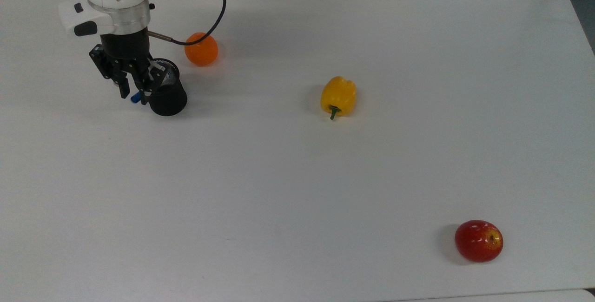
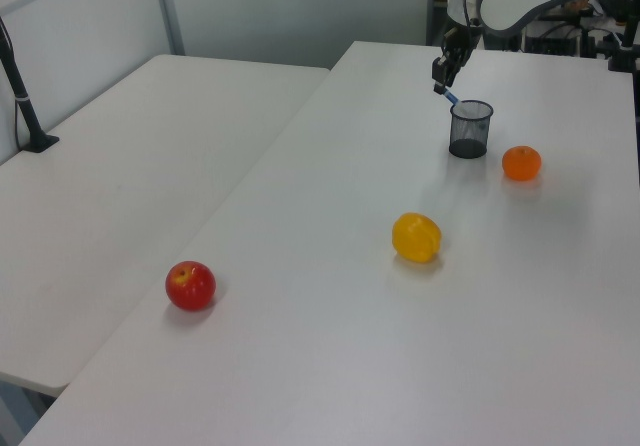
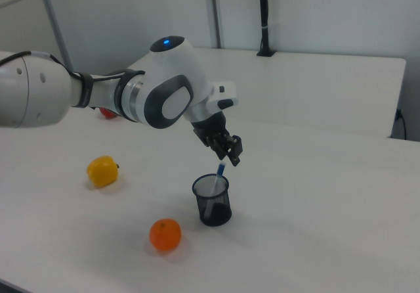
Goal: Place marker
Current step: 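Lower the marker into the cup and open the gripper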
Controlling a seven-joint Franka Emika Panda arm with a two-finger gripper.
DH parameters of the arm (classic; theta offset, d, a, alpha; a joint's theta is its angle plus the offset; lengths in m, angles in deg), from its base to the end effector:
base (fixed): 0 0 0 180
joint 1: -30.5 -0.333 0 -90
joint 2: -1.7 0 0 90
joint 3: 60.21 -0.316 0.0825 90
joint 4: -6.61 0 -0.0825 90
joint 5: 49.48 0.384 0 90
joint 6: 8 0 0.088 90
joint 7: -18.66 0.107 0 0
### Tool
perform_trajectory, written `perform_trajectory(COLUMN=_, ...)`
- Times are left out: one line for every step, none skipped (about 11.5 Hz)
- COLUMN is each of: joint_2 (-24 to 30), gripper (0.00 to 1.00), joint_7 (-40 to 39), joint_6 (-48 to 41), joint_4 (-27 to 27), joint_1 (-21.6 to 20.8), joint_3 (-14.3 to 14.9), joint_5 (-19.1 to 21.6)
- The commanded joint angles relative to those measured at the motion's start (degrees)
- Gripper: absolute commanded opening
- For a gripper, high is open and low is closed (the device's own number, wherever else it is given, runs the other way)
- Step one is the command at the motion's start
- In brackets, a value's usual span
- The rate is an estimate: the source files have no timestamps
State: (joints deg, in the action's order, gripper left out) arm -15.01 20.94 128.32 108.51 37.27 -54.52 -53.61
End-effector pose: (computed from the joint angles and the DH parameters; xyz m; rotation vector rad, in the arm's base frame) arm 0.6481 -0.1384 0.4262 2.9798 -0.3054 0.4549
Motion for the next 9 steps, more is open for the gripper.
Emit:
perform_trajectory(joint_2=1.42, gripper=1.0, joint_7=-0.08, joint_6=0.78, joint_4=1.64, joint_1=-0.18, joint_3=0.03, joint_5=-1.22)
perform_trajectory(joint_2=1.68, gripper=1.0, joint_7=-0.08, joint_6=0.17, joint_4=1.38, joint_1=-0.53, joint_3=0.03, joint_5=-1.22)
perform_trajectory(joint_2=2.12, gripper=1.0, joint_7=-0.08, joint_6=-1.75, joint_4=0.94, joint_1=-0.88, joint_3=-0.06, joint_5=-1.22)
perform_trajectory(joint_2=2.73, gripper=1.0, joint_7=-0.08, joint_6=-2.9, joint_4=0.15, joint_1=-1.06, joint_3=-0.58, joint_5=-1.22)
perform_trajectory(joint_2=3.26, gripper=1.0, joint_7=-0.08, joint_6=-4.74, joint_4=-0.2, joint_1=-2.45, joint_3=-0.68, joint_5=-1.14)
perform_trajectory(joint_2=4.4, gripper=1.0, joint_7=-0.17, joint_6=-5.89, joint_4=-0.47, joint_1=-3.94, joint_3=-0.68, joint_5=-1.22)
perform_trajectory(joint_2=5.63, gripper=1.0, joint_7=-0.17, joint_6=-7.64, joint_4=-0.65, joint_1=-5.79, joint_3=-0.68, joint_5=-1.22)
perform_trajectory(joint_2=7.29, gripper=1.0, joint_7=-0.25, joint_6=-10.79, joint_4=-1.34, joint_1=-7.63, joint_3=-0.68, joint_5=-1.22)
perform_trajectory(joint_2=8.53, gripper=1.0, joint_7=-0.26, joint_6=-15.61, joint_4=-2.31, joint_1=-9.57, joint_3=-0.68, joint_5=-1.22)
